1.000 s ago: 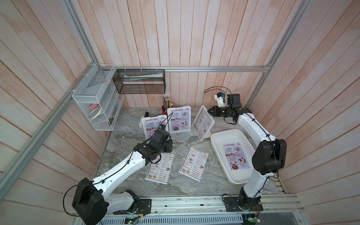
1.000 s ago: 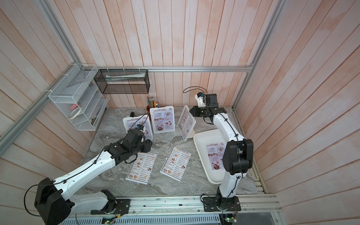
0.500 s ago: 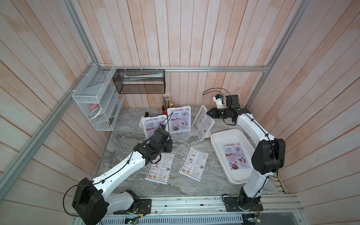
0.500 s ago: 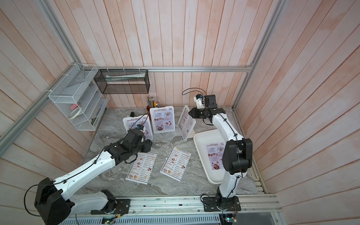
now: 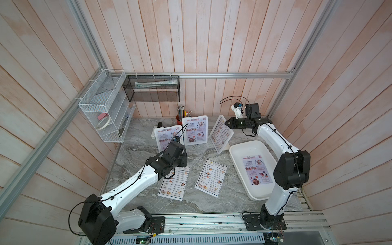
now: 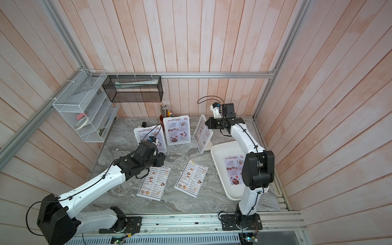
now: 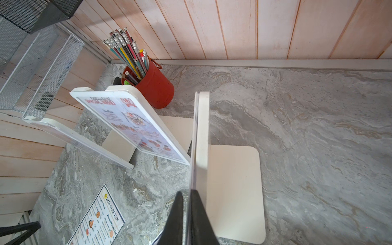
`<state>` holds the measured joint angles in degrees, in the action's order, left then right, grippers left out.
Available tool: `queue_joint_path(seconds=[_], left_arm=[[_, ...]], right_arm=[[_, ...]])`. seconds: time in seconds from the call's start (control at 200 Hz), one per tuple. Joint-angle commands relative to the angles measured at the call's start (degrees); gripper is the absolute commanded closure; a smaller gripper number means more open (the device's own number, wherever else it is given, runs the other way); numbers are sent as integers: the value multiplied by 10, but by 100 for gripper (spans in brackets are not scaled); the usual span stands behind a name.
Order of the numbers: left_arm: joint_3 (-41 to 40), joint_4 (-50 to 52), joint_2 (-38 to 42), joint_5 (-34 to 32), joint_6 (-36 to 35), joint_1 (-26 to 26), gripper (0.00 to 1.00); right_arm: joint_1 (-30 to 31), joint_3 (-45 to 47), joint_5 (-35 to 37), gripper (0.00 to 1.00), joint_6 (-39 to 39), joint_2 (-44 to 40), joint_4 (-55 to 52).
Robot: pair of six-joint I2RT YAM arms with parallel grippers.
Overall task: Replace the menus in the menu holders
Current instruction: Take out the menu from the menu holder.
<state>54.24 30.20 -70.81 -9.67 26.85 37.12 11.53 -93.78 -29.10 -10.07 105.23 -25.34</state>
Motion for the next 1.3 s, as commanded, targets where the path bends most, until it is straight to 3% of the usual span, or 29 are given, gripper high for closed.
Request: queue_joint_path(seconds=[0.0,1.295], left_arm=[[-1,-5,6,-10,1,-3,43],[-7,-9,12,-10,3,-7,43]], right_arm=[[-4,-7,-23,90,-11,-4,10],[-16,-23,-29,94,-21,-11,6]])
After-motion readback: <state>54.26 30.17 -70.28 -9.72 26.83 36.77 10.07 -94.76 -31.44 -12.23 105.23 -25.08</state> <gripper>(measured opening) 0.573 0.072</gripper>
